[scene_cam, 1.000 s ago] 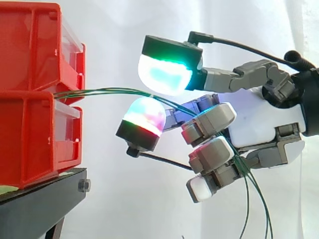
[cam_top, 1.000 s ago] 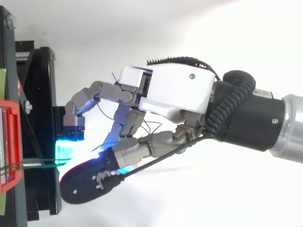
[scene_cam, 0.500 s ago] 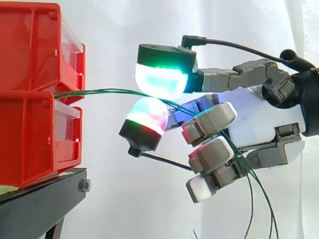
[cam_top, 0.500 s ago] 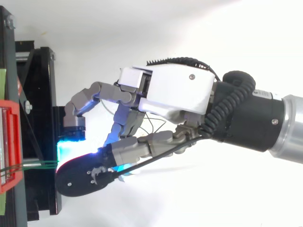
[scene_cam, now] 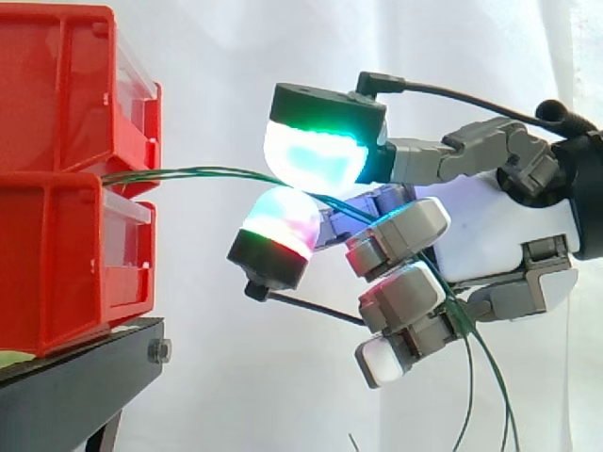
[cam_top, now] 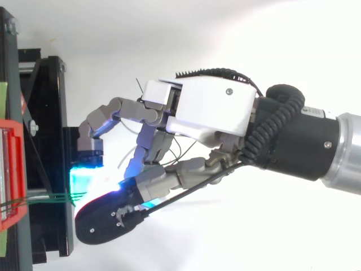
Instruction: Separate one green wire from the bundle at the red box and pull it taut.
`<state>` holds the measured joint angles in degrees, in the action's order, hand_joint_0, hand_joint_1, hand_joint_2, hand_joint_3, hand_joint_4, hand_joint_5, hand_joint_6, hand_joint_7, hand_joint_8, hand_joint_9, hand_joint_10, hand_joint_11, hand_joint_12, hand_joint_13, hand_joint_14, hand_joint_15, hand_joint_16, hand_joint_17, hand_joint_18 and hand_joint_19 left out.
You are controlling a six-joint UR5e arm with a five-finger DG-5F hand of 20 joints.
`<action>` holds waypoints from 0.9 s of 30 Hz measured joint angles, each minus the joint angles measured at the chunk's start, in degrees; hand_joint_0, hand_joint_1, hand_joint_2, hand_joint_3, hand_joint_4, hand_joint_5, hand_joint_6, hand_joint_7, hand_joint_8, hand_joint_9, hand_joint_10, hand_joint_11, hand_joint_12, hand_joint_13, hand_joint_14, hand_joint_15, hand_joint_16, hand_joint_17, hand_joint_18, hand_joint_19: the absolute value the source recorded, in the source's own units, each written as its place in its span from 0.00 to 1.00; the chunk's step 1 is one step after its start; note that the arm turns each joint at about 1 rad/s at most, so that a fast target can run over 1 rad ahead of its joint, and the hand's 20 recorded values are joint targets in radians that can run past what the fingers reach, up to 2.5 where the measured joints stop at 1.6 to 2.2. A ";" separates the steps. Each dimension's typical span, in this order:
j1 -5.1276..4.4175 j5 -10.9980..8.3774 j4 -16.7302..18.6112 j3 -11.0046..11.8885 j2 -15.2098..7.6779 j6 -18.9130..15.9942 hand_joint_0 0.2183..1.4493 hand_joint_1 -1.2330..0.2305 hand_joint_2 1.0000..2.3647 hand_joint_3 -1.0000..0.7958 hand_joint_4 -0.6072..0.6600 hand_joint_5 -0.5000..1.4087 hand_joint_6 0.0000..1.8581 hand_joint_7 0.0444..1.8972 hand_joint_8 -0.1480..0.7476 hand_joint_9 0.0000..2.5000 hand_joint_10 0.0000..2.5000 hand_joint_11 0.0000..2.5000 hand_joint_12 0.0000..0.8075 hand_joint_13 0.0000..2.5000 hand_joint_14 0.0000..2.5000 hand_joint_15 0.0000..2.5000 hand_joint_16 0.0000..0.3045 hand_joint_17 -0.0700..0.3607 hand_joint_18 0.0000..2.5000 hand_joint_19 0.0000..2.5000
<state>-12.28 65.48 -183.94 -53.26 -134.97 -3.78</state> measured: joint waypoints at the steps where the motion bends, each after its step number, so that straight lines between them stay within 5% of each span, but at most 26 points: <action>1: 0.00 0.00 0.00 0.00 -0.01 0.00 0.33 0.34 0.00 0.28 0.56 0.18 0.50 0.50 0.45 0.58 0.00 0.63 0.44 0.52 0.01 0.41 0.16 0.42 0.34 0.29; 12: -0.01 0.00 -0.02 0.00 0.02 0.00 0.29 0.42 0.00 0.33 0.56 0.18 0.49 0.54 0.46 0.59 0.00 0.63 0.45 0.53 0.01 0.41 0.17 0.44 0.34 0.30; 19: 0.00 0.00 -0.09 0.00 0.01 0.03 0.33 0.32 0.01 0.45 0.52 0.19 0.49 0.58 0.47 0.60 0.00 0.63 0.47 0.53 0.01 0.40 0.18 0.45 0.35 0.28; 27: -0.09 0.00 -0.10 0.00 0.02 0.08 0.35 0.31 0.01 0.35 0.53 0.18 0.50 0.53 0.44 0.59 0.00 0.63 0.43 0.51 0.01 0.40 0.16 0.42 0.33 0.29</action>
<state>-12.37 65.48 -184.04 -53.26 -134.94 -3.70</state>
